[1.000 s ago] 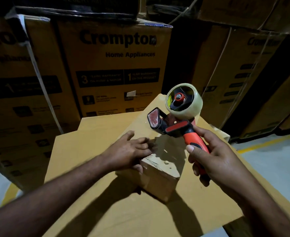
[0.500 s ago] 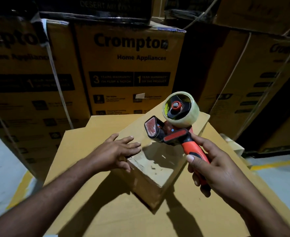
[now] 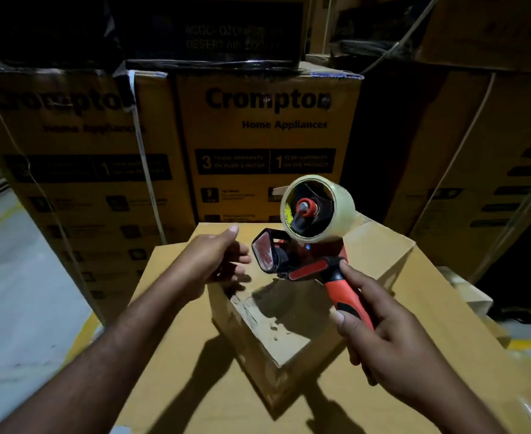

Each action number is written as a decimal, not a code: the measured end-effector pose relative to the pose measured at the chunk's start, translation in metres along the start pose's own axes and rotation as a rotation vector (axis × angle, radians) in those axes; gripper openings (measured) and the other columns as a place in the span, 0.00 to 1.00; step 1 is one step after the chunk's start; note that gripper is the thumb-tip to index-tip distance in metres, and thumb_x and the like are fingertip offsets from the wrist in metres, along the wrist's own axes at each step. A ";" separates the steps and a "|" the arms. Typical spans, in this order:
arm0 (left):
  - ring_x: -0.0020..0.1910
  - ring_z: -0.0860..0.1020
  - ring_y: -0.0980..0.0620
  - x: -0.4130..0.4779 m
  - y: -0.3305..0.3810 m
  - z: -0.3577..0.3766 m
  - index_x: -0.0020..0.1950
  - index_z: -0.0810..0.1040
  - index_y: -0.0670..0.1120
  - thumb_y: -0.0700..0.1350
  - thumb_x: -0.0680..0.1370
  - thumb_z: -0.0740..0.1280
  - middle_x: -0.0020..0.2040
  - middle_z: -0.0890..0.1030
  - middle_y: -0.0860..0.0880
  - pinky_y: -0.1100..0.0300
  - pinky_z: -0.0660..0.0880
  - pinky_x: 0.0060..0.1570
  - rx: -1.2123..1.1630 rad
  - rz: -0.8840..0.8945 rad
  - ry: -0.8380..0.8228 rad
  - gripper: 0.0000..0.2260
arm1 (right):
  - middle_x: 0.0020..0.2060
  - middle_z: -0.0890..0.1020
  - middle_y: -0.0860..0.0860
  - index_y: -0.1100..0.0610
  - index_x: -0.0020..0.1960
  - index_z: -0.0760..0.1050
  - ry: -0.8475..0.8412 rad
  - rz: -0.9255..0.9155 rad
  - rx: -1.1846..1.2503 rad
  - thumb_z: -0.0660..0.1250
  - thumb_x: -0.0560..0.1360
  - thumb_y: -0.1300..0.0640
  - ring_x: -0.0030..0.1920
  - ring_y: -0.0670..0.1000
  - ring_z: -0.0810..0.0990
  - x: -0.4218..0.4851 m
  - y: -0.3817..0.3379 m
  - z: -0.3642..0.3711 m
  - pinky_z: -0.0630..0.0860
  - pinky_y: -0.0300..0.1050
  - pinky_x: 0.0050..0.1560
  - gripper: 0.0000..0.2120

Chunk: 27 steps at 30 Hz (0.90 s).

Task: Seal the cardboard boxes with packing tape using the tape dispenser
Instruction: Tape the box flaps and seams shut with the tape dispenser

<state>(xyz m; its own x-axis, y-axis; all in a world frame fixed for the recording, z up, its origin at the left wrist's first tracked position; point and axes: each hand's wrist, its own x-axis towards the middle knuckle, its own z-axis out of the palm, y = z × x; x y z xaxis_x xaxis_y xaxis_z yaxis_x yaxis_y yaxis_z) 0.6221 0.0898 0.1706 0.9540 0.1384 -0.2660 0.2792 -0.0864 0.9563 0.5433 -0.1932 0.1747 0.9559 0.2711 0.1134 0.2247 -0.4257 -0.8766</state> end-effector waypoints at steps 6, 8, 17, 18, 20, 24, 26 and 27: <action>0.54 0.84 0.36 -0.007 0.011 0.012 0.53 0.81 0.38 0.70 0.78 0.60 0.55 0.84 0.34 0.40 0.77 0.63 -0.351 -0.239 -0.228 0.34 | 0.61 0.78 0.40 0.22 0.72 0.52 0.037 -0.127 -0.258 0.67 0.77 0.43 0.37 0.36 0.73 0.002 0.003 0.015 0.73 0.30 0.39 0.33; 0.53 0.84 0.37 -0.005 0.009 0.008 0.53 0.80 0.38 0.69 0.77 0.64 0.53 0.84 0.35 0.39 0.77 0.63 -0.434 -0.283 -0.206 0.32 | 0.61 0.76 0.38 0.21 0.71 0.50 0.044 -0.158 -0.269 0.66 0.77 0.42 0.44 0.35 0.76 0.003 0.003 0.019 0.73 0.29 0.42 0.34; 0.43 0.84 0.46 0.004 -0.006 -0.017 0.47 0.83 0.40 0.42 0.78 0.70 0.46 0.85 0.41 0.50 0.80 0.54 -0.262 -0.298 -0.084 0.05 | 0.59 0.75 0.36 0.22 0.72 0.51 0.026 -0.245 -0.280 0.64 0.76 0.40 0.52 0.39 0.77 0.014 0.009 0.035 0.71 0.24 0.48 0.32; 0.42 0.84 0.46 0.007 -0.004 -0.022 0.47 0.82 0.40 0.39 0.77 0.70 0.46 0.85 0.41 0.50 0.80 0.54 -0.212 -0.267 -0.070 0.03 | 0.59 0.74 0.32 0.22 0.72 0.51 0.016 -0.255 -0.285 0.66 0.77 0.42 0.49 0.35 0.76 0.016 0.009 0.038 0.70 0.23 0.48 0.33; 0.39 0.85 0.47 0.008 0.000 -0.031 0.46 0.80 0.41 0.35 0.76 0.71 0.44 0.84 0.42 0.54 0.82 0.44 -0.118 -0.242 -0.064 0.02 | 0.56 0.70 0.25 0.21 0.72 0.51 -0.002 -0.256 -0.292 0.66 0.77 0.43 0.45 0.32 0.76 0.018 0.009 0.044 0.70 0.24 0.47 0.33; 0.32 0.82 0.50 0.010 0.006 -0.049 0.43 0.77 0.41 0.34 0.76 0.71 0.35 0.82 0.44 0.59 0.80 0.32 0.029 -0.210 -0.036 0.05 | 0.53 0.66 0.23 0.21 0.72 0.48 -0.031 -0.251 -0.327 0.66 0.78 0.44 0.47 0.32 0.75 0.022 0.011 0.053 0.71 0.24 0.45 0.35; 0.32 0.81 0.50 0.011 0.005 -0.056 0.44 0.79 0.39 0.33 0.77 0.70 0.35 0.82 0.43 0.58 0.80 0.32 0.078 -0.185 -0.027 0.03 | 0.55 0.65 0.22 0.21 0.72 0.46 -0.031 -0.269 -0.360 0.66 0.78 0.45 0.51 0.31 0.73 0.024 0.012 0.057 0.69 0.22 0.47 0.36; 0.32 0.81 0.50 0.011 0.004 -0.057 0.44 0.80 0.39 0.33 0.78 0.69 0.35 0.82 0.43 0.58 0.81 0.34 0.115 -0.164 -0.017 0.04 | 0.57 0.63 0.22 0.21 0.72 0.47 -0.031 -0.285 -0.378 0.66 0.78 0.46 0.54 0.28 0.70 0.024 0.011 0.060 0.68 0.21 0.47 0.36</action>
<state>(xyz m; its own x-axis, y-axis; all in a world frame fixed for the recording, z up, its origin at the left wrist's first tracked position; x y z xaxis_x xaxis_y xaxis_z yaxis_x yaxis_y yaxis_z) 0.6273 0.1473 0.1783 0.8960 0.1430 -0.4204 0.4410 -0.1766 0.8799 0.5580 -0.1399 0.1399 0.8412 0.4457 0.3062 0.5361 -0.6130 -0.5803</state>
